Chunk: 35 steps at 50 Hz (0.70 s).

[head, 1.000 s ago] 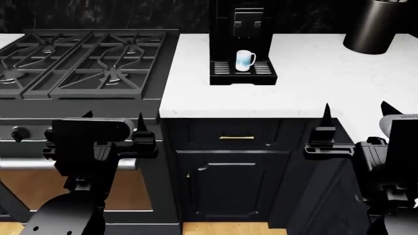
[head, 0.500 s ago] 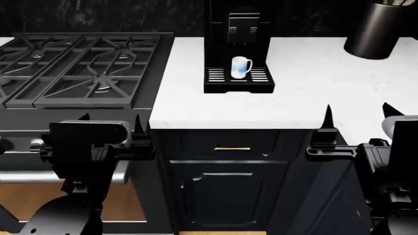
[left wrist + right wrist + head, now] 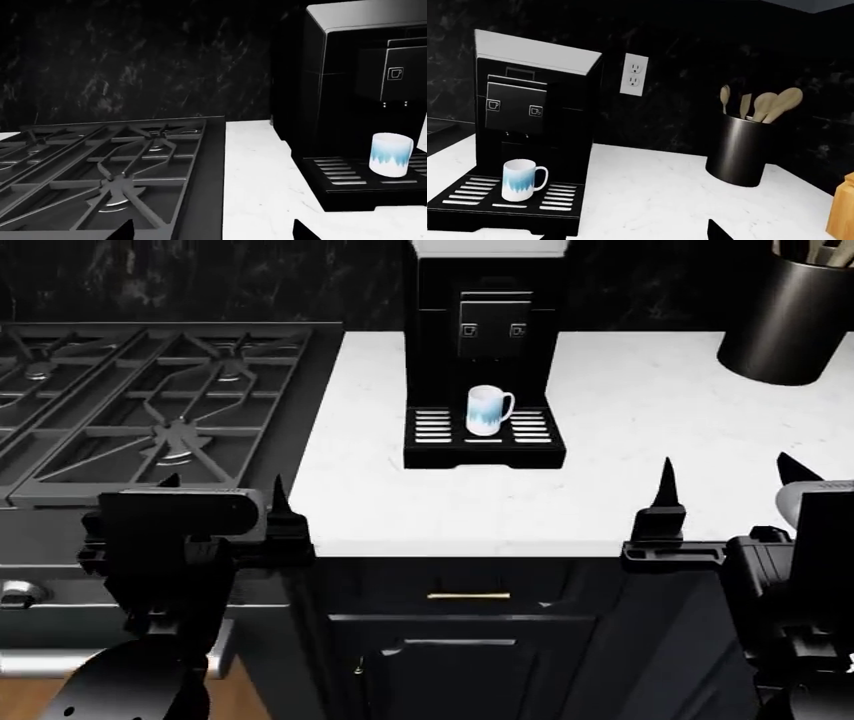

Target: Press the button on the coffee machine to serve coffee.

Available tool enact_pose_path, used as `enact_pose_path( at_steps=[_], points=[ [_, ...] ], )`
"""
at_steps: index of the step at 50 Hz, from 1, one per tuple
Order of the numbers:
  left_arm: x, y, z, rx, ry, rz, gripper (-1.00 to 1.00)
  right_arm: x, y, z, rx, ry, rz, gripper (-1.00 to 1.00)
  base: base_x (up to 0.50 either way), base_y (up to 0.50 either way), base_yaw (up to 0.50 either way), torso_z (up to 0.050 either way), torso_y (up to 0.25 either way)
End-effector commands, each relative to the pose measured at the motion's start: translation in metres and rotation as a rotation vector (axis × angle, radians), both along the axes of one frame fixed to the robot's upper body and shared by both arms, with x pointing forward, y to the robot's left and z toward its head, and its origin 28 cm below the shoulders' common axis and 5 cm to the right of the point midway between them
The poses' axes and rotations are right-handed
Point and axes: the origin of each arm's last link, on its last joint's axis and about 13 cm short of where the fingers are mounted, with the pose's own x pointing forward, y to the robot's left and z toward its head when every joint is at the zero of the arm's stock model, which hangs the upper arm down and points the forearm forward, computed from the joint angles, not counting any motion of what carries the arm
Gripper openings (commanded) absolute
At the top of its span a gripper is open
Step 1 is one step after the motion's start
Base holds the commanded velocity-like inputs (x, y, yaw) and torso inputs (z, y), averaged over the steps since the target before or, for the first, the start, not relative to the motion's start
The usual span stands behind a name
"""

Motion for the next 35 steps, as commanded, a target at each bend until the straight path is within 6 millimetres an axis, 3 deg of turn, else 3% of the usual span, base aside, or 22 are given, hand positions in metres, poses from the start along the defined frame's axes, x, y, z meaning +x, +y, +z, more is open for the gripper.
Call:
enact_pose_path(
  at_steps=[1,35],
  points=[
    [0.0027,-0.0001,-0.0020,-0.009,-0.006,-0.006,1.00,-0.0012,-0.0004,-0.0003,0.008,-0.002,-0.002,1.00,0.35,-0.05,0.00,0.000,0.000],
    [0.0030,-0.0007,-0.0037,-0.009,-0.006,-0.001,1.00,0.0018,0.0014,-0.0019,0.007,0.013,0.008,1.00,0.28,-0.03,0.00,0.000,0.000]
  ],
)
